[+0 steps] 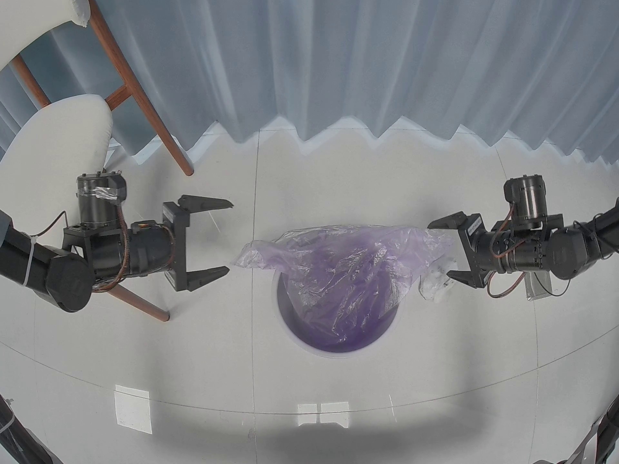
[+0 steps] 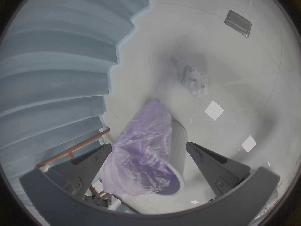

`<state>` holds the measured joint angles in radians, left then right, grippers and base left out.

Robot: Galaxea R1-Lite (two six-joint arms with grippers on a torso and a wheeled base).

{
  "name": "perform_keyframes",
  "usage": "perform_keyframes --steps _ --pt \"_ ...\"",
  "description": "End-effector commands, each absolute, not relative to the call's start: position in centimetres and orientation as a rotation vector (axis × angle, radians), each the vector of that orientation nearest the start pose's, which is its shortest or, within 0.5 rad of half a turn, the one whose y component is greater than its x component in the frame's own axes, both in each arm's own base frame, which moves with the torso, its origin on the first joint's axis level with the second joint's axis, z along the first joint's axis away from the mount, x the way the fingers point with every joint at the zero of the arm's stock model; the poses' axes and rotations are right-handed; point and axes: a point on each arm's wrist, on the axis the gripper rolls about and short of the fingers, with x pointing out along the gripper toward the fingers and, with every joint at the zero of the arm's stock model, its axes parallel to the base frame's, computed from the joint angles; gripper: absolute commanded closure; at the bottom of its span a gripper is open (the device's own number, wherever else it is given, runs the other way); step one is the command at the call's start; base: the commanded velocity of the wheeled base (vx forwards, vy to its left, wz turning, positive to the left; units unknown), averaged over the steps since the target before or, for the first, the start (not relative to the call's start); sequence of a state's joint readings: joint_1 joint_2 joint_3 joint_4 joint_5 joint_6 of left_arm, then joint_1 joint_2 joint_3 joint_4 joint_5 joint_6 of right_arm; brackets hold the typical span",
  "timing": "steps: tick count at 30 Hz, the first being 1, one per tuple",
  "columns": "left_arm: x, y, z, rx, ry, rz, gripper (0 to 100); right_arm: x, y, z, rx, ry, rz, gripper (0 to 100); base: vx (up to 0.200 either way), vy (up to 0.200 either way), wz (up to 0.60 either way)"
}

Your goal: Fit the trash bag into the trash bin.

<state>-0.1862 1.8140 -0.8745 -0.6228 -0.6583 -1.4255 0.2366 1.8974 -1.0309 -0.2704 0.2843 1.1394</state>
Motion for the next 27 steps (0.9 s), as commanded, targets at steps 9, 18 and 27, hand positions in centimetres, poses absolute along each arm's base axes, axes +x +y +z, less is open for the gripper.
perform_keyframes --steps 9,18,27 --pt "36.6 -12.7 13.7 -1.378 0.924 -0.439 0 36.4 12.2 16.0 1.181 0.851 0.135 0 0.000 0.000 0.00" --pt "38.3 -13.8 12.1 -1.387 0.947 -0.426 0 37.8 14.6 14.9 1.172 0.867 0.145 0 0.000 0.000 0.00" --pt "38.6 -14.3 12.1 -1.425 0.963 -0.419 100 37.4 15.0 14.8 1.167 0.907 0.108 100 0.000 0.000 0.00"
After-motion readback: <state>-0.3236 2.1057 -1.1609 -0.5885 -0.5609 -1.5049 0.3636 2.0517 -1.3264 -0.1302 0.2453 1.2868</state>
